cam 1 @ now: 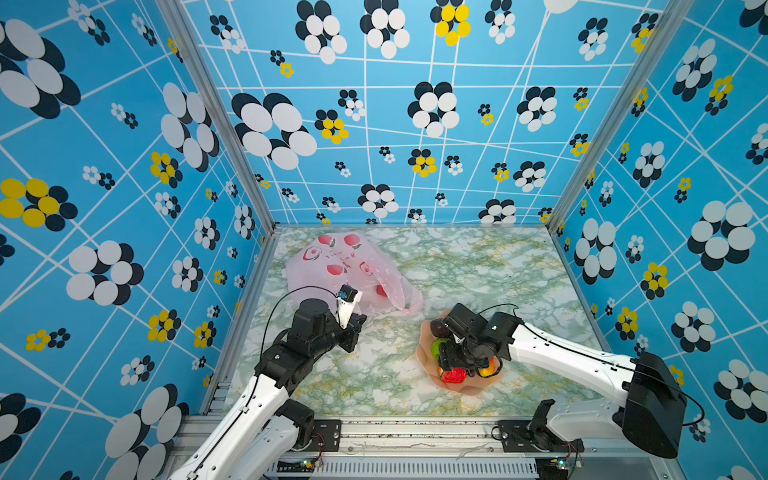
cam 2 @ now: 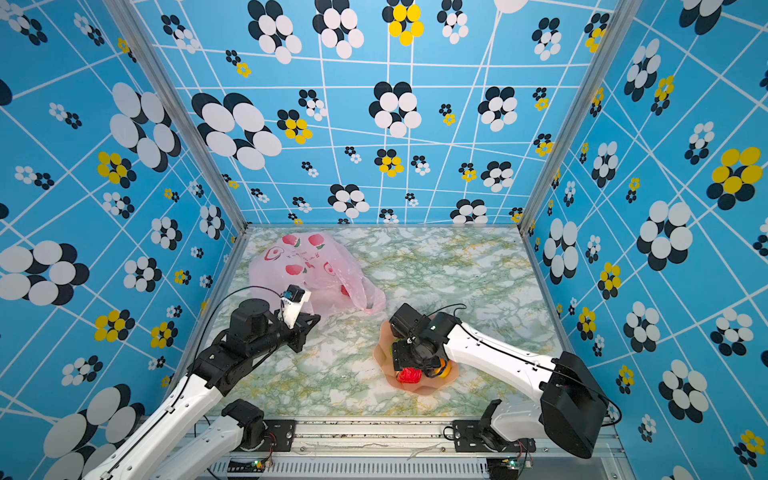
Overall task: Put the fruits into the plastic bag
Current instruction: 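Lower the right gripper and close it on the red apple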
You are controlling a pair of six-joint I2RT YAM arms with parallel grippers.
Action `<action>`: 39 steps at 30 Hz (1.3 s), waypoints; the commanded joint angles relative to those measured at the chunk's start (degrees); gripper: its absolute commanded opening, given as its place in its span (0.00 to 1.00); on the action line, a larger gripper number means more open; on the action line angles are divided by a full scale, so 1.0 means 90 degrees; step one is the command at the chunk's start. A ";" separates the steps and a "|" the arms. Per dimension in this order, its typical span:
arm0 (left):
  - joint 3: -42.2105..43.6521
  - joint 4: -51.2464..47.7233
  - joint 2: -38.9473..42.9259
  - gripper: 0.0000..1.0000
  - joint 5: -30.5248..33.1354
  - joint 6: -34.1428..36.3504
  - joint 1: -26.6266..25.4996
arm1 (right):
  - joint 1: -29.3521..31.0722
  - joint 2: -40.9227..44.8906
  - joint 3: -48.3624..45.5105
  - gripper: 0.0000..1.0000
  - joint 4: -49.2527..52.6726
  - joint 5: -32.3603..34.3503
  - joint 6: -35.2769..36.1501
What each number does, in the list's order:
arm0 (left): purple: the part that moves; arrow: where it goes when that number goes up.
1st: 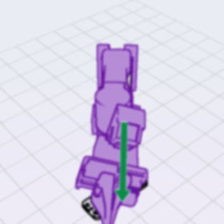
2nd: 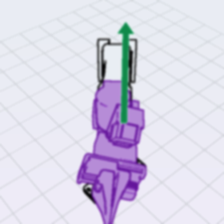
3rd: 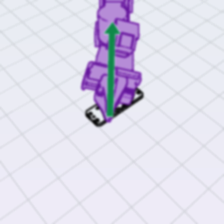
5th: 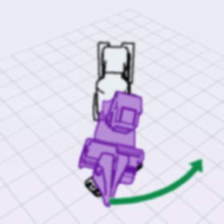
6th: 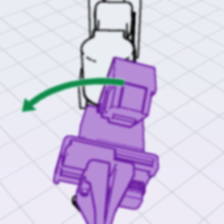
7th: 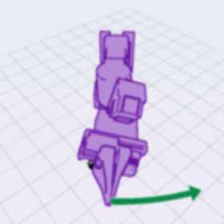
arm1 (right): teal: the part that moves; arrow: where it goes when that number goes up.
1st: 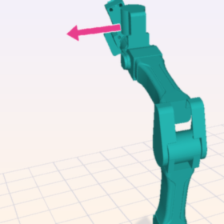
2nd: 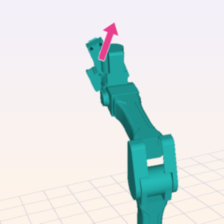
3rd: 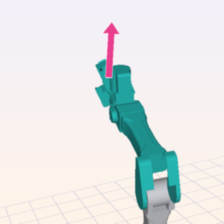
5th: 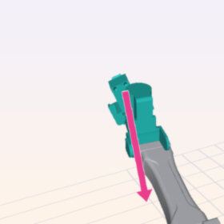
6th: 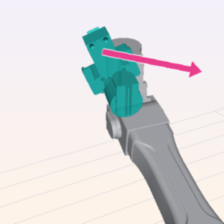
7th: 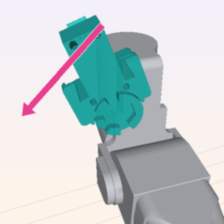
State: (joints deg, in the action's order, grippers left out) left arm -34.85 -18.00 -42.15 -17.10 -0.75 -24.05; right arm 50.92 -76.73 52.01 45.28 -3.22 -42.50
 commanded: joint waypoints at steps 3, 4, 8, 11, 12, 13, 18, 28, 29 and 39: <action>0.0084 -0.0031 0.0083 0.00 -0.0024 0.0103 -0.0032 | 0.0134 -0.0079 -0.0016 0.80 0.0070 0.0009 -0.0087; 0.0092 -0.0022 0.0089 0.00 -0.0025 0.0103 -0.0031 | 0.0161 -0.0068 0.0028 0.80 0.0127 0.0049 -0.0102; 0.0090 -0.0019 0.0065 0.00 -0.0032 0.0104 -0.0031 | 0.0258 -0.0022 0.0188 0.79 0.0403 0.0283 -0.0109; 0.0085 -0.0020 0.0083 0.00 -0.0033 0.0103 -0.0031 | 0.0289 -0.0002 0.0227 0.77 0.0494 0.0314 -0.0149; 0.0083 -0.0021 0.0085 0.00 -0.0033 0.0105 -0.0032 | 0.0308 0.0009 0.0231 0.76 0.0505 0.0319 -0.0165; 0.0084 -0.0018 0.0093 0.00 -0.0033 0.0111 -0.0022 | 0.0328 0.0021 0.0220 0.76 0.0497 0.0319 -0.0185; 0.0090 -0.0012 0.0078 0.00 -0.0041 0.0103 -0.0032 | 0.0368 -0.0043 0.0230 0.69 0.0478 0.0305 -0.0253; 0.0084 -0.0001 0.0104 0.00 -0.0014 0.0097 -0.0032 | 0.0406 -0.0113 0.0350 0.83 0.0790 0.0504 -0.0316; 0.0090 -0.0002 0.0103 0.00 -0.0017 0.0094 -0.0034 | 0.0416 -0.0117 0.0378 0.83 0.0863 0.0566 -0.0316; 0.0087 0.0023 0.0144 0.00 0.0024 0.0104 -0.0032 | 0.0495 -0.0356 0.0426 0.76 0.0684 0.0363 -0.0378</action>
State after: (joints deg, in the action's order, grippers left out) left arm -34.85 -17.98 -41.76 -17.08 -0.75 -24.05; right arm 54.85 -78.87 55.09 51.44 0.82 -45.10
